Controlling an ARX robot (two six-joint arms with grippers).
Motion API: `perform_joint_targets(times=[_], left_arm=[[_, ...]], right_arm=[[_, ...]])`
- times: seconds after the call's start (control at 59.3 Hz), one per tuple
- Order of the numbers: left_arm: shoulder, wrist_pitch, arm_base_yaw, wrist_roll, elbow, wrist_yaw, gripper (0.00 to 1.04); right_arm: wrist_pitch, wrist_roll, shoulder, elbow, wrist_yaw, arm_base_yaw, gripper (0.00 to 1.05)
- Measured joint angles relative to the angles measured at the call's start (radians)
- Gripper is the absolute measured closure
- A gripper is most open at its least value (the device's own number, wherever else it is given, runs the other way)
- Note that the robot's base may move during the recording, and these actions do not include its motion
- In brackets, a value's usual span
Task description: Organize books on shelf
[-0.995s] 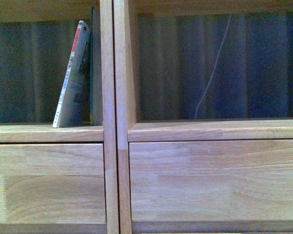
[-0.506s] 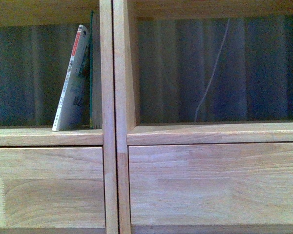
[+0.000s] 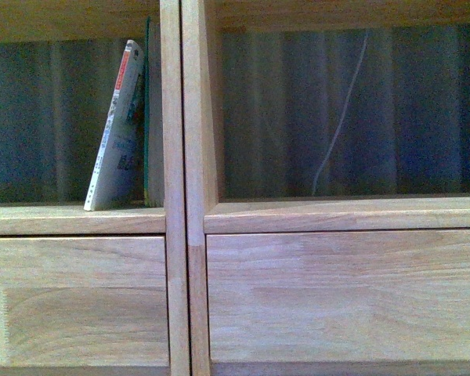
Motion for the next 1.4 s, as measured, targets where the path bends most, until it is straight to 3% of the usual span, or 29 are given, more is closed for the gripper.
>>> perform_joint_targets(times=[0.101, 0.202, 0.556, 0.674, 0.944, 1.045, 1.399], left_arm=[[-0.029, -0.021, 0.0, 0.0, -0.009, 0.0, 1.02], [-0.062, -0.018, 0.0, 0.0, -0.03, -0.001, 1.02], [-0.164, -0.109, 0.0, 0.002, -0.044, 0.0, 1.02], [-0.31, -0.275, 0.0, 0.002, -0.043, 0.0, 1.02], [-0.335, -0.284, 0.0, 0.002, -0.043, -0.001, 1.02], [-0.335, -0.284, 0.0, 0.002, -0.043, 0.0, 1.0], [-0.335, -0.284, 0.0, 0.002, -0.043, 0.0, 0.39]], right_arm=[[-0.013, 0.0, -0.02, -0.008, 0.0, 0.0, 1.02], [-0.146, 0.0, -0.152, -0.025, 0.001, 0.0, 1.02], [-0.154, -0.001, -0.201, -0.037, 0.002, 0.0, 1.02], [-0.155, -0.001, -0.201, -0.037, 0.003, 0.0, 1.02], [-0.155, -0.002, -0.202, -0.037, 0.002, 0.0, 1.01], [-0.155, -0.003, -0.202, -0.037, 0.002, 0.0, 0.85], [-0.155, -0.003, -0.202, -0.037, 0.002, 0.0, 0.27]])
